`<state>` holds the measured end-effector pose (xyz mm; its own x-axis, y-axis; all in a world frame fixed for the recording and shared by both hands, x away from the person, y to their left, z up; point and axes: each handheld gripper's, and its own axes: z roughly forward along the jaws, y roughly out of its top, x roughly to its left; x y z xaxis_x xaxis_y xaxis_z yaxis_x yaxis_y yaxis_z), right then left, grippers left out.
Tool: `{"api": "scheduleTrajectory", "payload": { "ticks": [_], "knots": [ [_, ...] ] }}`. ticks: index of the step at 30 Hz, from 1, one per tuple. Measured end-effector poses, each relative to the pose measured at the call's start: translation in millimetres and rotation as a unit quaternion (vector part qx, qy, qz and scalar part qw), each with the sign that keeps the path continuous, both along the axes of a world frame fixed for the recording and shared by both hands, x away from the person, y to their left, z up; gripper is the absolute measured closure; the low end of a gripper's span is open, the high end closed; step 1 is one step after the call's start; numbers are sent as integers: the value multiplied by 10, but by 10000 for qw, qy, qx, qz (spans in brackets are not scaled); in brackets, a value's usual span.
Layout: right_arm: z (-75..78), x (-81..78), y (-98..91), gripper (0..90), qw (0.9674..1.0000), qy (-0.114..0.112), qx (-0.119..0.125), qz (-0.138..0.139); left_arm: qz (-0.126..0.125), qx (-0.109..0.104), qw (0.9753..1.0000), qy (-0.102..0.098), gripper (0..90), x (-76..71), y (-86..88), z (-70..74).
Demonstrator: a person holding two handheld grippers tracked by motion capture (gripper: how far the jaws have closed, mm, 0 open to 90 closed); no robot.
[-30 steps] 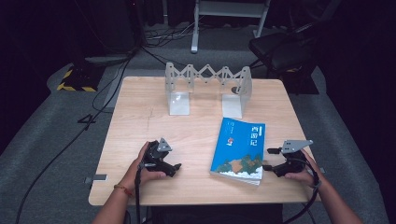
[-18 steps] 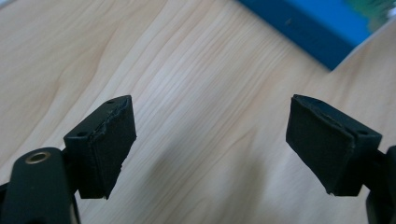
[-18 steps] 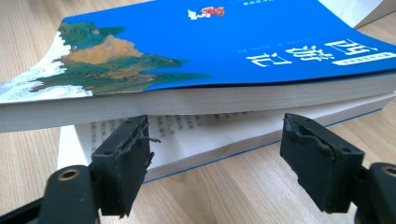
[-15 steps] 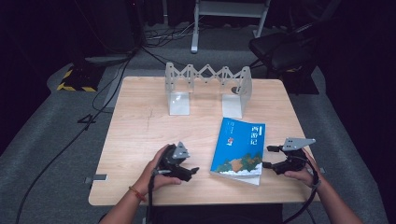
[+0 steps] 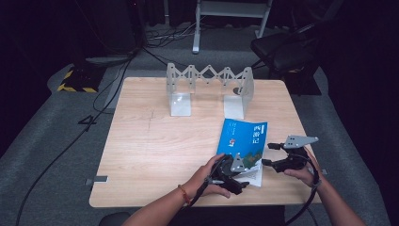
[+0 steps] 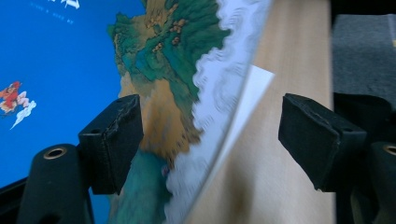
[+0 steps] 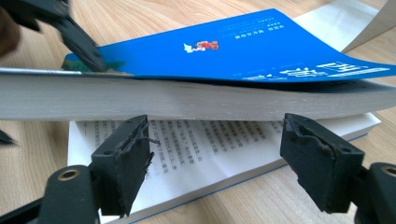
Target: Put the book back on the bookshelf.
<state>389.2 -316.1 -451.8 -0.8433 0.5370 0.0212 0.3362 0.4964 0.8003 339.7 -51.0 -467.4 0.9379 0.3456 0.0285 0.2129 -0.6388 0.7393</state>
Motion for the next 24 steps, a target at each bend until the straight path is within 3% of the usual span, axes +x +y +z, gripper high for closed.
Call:
{"api": "scheduleTrajectory", "payload": {
  "ticks": [4, 6, 8, 10, 14, 24],
  "knots": [
    [2, 9, 7, 240, 10000, 13, 12, -1, 209, -223, 9995, -30, 257, 72, -50, -44],
    [-2, 16, 7, 233, 10000, 23, 45, -16, 358, -174, 9991, -132, 295, 85, -68, -57],
    [-3, 19, 11, 233, 10000, 28, 47, -25, 349, -172, 9991, -171, 316, 87, -86, -64],
    [0, 15, 17, 233, 10000, 23, 58, -51, 404, -39, 9985, -355, 322, 61, -121, -75],
    [5, 12, 29, 232, 9999, -9, 88, -70, 539, -40, 9970, -554, 349, 22, -166, -79],
    [26, 23, 62, 231, 9997, -70, 137, -172, 407, -29, 9951, -896, 572, -23, -112, -6]
  ]
}}
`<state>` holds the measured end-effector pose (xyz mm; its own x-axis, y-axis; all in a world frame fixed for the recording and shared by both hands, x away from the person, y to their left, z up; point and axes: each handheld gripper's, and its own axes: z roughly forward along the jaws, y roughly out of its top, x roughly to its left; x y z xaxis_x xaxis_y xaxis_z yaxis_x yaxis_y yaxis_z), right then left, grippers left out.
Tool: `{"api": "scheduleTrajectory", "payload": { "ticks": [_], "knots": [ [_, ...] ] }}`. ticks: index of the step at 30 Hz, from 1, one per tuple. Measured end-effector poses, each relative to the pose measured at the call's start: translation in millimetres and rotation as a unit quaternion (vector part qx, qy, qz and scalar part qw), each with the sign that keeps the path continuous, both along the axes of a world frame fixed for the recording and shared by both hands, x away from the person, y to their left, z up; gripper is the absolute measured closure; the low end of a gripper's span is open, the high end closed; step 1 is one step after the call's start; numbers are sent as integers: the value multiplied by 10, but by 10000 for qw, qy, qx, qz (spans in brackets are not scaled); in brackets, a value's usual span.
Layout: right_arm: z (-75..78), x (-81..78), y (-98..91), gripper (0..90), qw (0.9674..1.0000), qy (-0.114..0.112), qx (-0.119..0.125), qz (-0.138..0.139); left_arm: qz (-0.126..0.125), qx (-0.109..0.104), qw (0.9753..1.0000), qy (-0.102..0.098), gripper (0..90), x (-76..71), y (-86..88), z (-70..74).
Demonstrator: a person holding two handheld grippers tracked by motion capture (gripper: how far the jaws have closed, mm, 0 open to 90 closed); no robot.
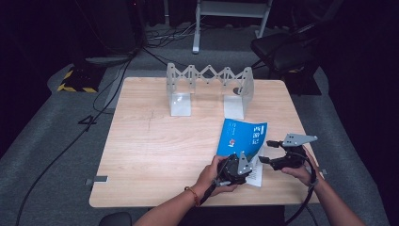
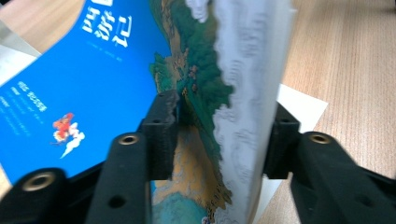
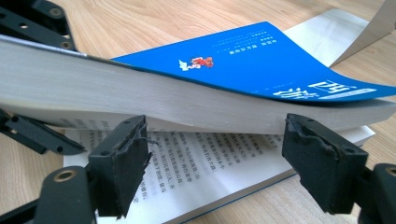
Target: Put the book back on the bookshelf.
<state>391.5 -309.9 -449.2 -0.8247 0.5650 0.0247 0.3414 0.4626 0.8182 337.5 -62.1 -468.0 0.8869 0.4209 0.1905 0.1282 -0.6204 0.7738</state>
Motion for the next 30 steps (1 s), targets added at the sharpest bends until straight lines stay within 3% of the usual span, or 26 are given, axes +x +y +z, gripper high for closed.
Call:
{"api": "scheduleTrajectory", "payload": {
  "ticks": [4, 7, 9, 13, 18, 25, 28, 30],
  "knots": [
    [0, 13, -14, 224, 9999, -2, 94, -66, 78, -143, 9999, -36, 678, 9, 66, 65],
    [0, 17, -23, 219, 9999, 11, 136, -78, 95, -112, 9998, -100, 753, 28, 118, 105],
    [1, 5, -12, 242, 9998, 8, 212, -22, 12, -123, 9999, -21, 755, 61, 201, 114],
    [0, -41, 13, 240, 9995, -45, 139, 268, -61, -177, 9998, 55, 756, 84, 368, 146],
    [139, -136, 28, 250, 9980, -359, 168, 493, -216, -209, 9992, 270, 751, 133, 613, 174],
    [263, -104, 307, 250, 9917, -743, -134, 1042, -257, -189, 9989, 341, 740, 155, 924, 201],
    [220, -47, 463, 252, 9894, -651, -103, 1292, -243, -250, 9985, 415, 730, 164, 1059, 187],
    [163, -22, 572, 253, 9866, -592, -246, 1499, -267, -236, 9984, 432, 723, 171, 1130, 182]
  ]
}}
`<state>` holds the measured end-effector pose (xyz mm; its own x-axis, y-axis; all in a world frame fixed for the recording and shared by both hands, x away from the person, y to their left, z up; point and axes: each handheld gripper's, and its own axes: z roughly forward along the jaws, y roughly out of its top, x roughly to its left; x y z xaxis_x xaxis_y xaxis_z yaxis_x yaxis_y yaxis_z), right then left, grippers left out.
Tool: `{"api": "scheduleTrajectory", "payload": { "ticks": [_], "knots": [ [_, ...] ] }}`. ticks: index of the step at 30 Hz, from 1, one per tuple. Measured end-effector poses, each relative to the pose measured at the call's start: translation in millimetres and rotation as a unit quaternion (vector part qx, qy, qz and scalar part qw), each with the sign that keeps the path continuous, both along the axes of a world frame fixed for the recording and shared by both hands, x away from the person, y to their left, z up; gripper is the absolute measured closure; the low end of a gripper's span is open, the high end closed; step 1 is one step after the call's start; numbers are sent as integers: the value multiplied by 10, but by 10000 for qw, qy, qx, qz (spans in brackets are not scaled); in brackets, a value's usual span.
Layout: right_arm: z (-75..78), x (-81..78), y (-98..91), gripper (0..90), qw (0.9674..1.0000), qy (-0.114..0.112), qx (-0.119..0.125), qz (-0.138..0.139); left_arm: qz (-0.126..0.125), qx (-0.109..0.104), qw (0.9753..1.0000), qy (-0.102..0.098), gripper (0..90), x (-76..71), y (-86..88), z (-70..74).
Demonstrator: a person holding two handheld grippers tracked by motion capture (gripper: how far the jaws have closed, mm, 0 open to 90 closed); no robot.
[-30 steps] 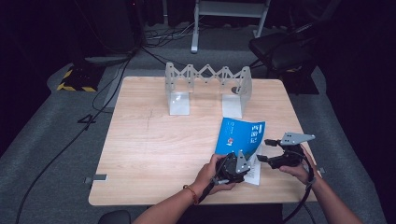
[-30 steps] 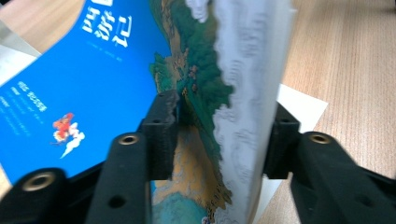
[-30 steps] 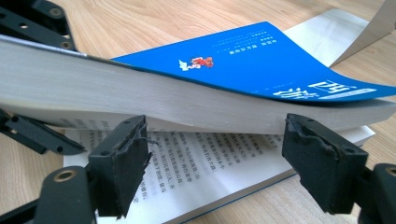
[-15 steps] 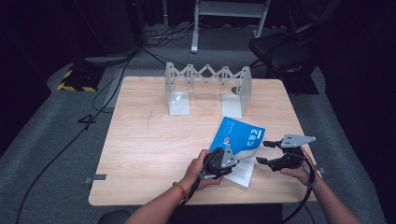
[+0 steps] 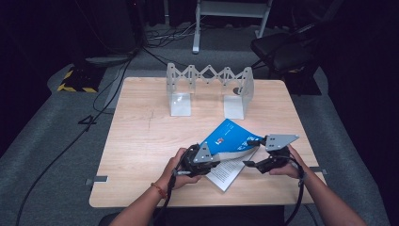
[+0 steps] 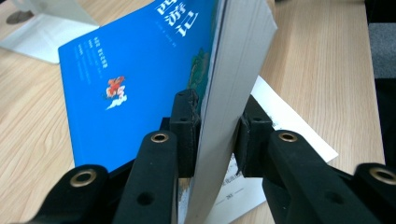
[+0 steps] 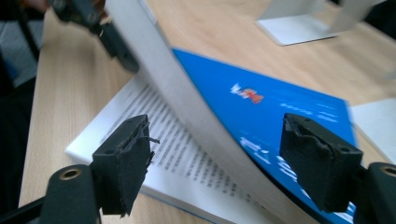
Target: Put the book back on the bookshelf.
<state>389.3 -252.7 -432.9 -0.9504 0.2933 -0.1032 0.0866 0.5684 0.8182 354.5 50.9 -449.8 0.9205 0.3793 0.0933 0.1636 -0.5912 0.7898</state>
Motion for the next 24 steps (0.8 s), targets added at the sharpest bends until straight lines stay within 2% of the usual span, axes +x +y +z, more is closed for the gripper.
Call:
{"api": "scheduleTrajectory", "payload": {
  "ticks": [2, 4, 6, 9, 11, 13, 16, 19, 21, 23, 24],
  "knots": [
    [-86, 28, 103, 269, 9993, -180, -311, 87, -22, -2, 10000, 19, 718, 10, 90, 1],
    [-160, 73, 159, 279, 9990, -142, -412, 126, 11, -39, 10000, 59, 714, 21, 167, 3],
    [-231, 124, 201, 310, 9979, -259, -597, -33, 8, -3, 10000, 58, 709, 21, 220, -3],
    [-297, 222, 190, 375, 9970, -368, -645, -217, 20, -19, 9999, 97, 702, 29, 304, -15],
    [-322, 248, 172, 470, 9970, -424, -622, -165, 48, -46, 9999, 96, 702, 41, 348, -4],
    [-333, 234, 156, 529, 9966, -611, -518, -174, 71, -68, 9999, 95, 699, 56, 392, 9],
    [-307, 180, 215, 599, 9939, -862, -683, -88, 166, -8, 9998, 87, 675, 57, 426, 25],
    [-283, 124, 290, 635, 9916, -1026, -782, -125, 400, -33, 9991, 102, 629, 47, 467, 53],
    [-276, 108, 316, 644, 9910, -1055, -813, -126, 413, -15, 9991, 105, 609, 30, 468, 61],
    [-266, 71, 386, 659, 9894, -1122, -913, -126, 500, 58, 9987, 72, 522, -8, 436, 78],
    [-266, 61, 410, 664, 9887, -1166, -938, -115, 513, 39, 9986, 124, 491, -33, 407, 95]
  ]
}}
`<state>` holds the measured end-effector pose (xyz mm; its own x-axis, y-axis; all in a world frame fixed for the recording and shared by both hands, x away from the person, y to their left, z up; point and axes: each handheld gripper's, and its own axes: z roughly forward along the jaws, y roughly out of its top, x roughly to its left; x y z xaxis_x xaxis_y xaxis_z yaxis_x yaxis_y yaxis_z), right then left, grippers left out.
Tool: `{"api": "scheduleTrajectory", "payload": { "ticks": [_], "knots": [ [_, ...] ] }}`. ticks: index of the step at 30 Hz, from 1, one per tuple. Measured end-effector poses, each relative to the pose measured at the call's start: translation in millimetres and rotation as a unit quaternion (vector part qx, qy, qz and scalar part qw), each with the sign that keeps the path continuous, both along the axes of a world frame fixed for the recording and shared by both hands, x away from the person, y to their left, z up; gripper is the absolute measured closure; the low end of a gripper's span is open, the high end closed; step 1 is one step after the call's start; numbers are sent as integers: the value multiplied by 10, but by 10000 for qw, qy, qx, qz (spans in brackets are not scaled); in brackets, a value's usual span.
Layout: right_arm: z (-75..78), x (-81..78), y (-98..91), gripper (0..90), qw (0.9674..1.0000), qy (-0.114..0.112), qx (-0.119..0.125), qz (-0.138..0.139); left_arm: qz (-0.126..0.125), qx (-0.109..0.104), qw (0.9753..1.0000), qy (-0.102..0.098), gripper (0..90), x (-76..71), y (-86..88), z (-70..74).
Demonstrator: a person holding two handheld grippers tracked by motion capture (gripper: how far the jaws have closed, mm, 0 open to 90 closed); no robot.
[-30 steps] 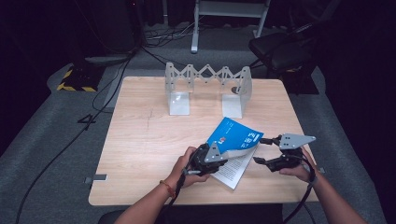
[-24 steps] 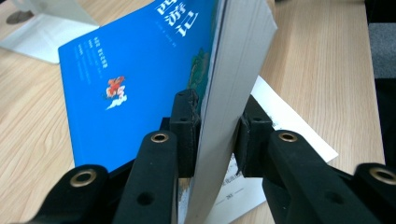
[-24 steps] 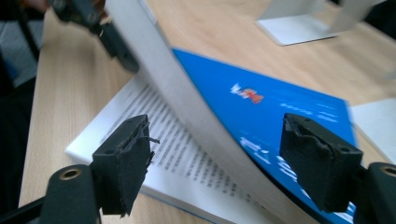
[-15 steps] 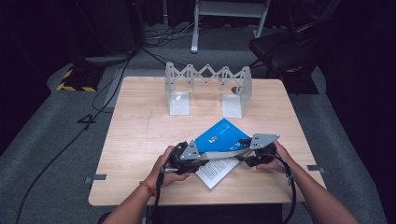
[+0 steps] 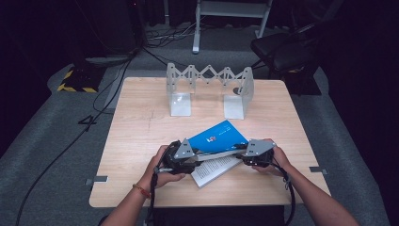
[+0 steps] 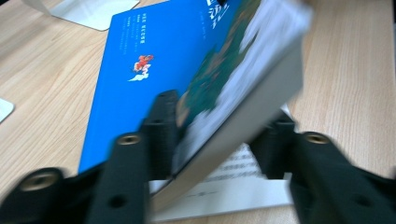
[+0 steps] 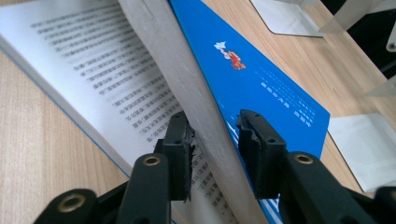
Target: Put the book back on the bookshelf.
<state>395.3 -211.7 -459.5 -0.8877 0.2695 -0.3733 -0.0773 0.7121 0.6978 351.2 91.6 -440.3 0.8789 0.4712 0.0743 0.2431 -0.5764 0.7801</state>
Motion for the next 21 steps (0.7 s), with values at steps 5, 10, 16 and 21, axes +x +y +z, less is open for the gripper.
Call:
{"api": "scheduleTrajectory", "payload": {
  "ticks": [5, 10, 16, 21],
  "knots": [
    [6, -92, 174, 693, 9998, -103, -172, 29, 132, 186, 9997, -109, 421, -44, -90, 35],
    [19, -128, 272, 700, 9994, -150, -285, 144, 116, 392, 9985, -361, 596, -27, -44, -25],
    [-5, -21, 130, 610, 9989, -26, -67, 464, -118, 406, 9988, -233, 664, -3, 19, -95],
    [-111, 122, -86, 610, 9990, 106, 183, 388, -110, 304, 9992, -227, 672, 0, 35, -103]
  ]
}}
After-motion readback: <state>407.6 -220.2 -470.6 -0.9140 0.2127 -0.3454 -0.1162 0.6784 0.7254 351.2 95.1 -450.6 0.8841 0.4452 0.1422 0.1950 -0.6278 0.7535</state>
